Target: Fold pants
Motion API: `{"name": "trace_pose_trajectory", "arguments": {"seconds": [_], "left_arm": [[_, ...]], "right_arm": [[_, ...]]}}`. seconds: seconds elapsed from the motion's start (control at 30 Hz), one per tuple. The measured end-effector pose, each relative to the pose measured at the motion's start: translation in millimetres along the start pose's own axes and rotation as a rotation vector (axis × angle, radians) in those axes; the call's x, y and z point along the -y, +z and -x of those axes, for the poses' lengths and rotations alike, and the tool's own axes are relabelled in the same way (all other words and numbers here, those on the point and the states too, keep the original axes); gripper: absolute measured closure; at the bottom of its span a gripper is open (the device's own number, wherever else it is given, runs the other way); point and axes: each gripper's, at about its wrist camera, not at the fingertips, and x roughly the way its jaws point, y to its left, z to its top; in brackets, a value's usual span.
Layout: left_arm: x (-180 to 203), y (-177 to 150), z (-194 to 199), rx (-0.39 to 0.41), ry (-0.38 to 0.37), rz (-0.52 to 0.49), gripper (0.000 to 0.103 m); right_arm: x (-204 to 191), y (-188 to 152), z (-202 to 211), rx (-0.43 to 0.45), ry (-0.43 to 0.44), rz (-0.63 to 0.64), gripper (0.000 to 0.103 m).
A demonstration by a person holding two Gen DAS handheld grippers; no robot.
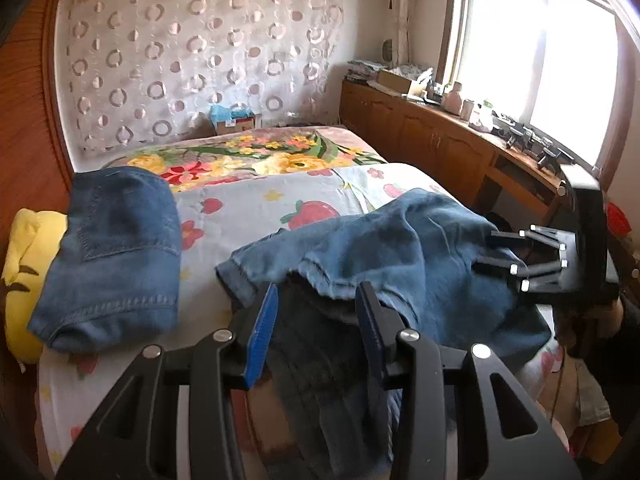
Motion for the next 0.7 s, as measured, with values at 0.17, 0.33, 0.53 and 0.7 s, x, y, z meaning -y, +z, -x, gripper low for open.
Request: {"name": "trace_pose_trajectory", "arguments": {"seconds": [0.17,0.33,0.53,0.7], "left_arm": [[-7.0,11.6,-34.7,-0.051,-0.005,-0.020,0.064],[-12.4,14.1,-61.8,-0.100,-0.022,-0.024,0.064],[-4.6,10.9,-76.8,-0.138,-0.020,-0.058,0.065],[-0.5,10.0,-76.8,-0.139,-0.028,-0.077,0.079]], "right_arm": [[3.3,-11.1,-14.6,-0.021,0.000,-0.006,0.035],[6.9,-17.5,-18.2,-0.011,0.004,-0.024,0.034],[12.9,-15.9,-20.0,-0.025,0.047,-0.071,0.030],[14.0,-14.8,-21.7,-0.029,0.063,-0.082,0.029]]}}
